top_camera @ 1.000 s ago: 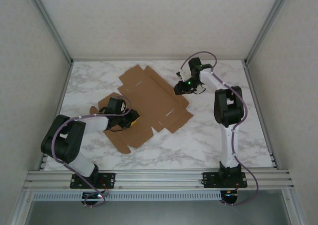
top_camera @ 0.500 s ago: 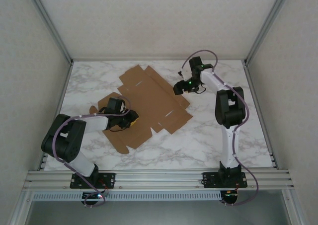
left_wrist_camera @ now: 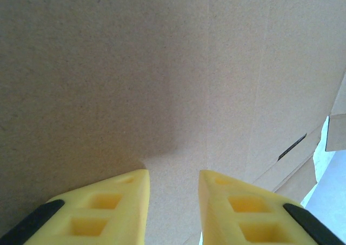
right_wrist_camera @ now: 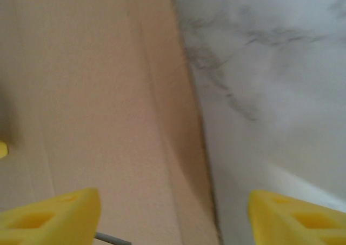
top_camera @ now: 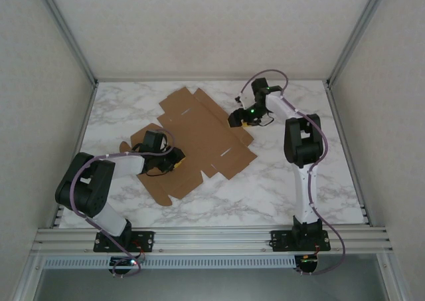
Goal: Fold the paper box
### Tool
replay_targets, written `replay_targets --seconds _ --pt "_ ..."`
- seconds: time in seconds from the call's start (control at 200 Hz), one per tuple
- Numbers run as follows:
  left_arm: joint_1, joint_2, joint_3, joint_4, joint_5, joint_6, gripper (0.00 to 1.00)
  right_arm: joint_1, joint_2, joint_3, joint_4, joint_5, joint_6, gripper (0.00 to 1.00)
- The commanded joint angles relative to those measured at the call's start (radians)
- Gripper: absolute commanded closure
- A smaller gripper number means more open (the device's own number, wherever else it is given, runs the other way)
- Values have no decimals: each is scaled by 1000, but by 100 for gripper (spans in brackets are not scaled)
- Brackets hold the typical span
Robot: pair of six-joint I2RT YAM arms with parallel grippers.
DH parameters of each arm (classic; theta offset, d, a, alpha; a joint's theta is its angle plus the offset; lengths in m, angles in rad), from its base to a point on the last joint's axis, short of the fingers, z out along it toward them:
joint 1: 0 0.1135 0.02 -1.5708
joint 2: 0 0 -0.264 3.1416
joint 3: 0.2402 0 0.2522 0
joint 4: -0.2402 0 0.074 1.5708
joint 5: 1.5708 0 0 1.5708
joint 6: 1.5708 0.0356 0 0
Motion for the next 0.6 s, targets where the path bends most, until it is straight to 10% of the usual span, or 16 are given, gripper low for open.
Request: replay_targets --seconds 0.0,0.33,0.596 --pt "9 4 -14 -23 -12 16 70 13 22 39 -43 -53 2 41" --pt "9 -12 -2 -24 -3 5 71 65 -46 -12 16 164 -14 90" --pt "18 -138 138 -129 -7 56 63 138 -221 -62 93 502 -98 99"
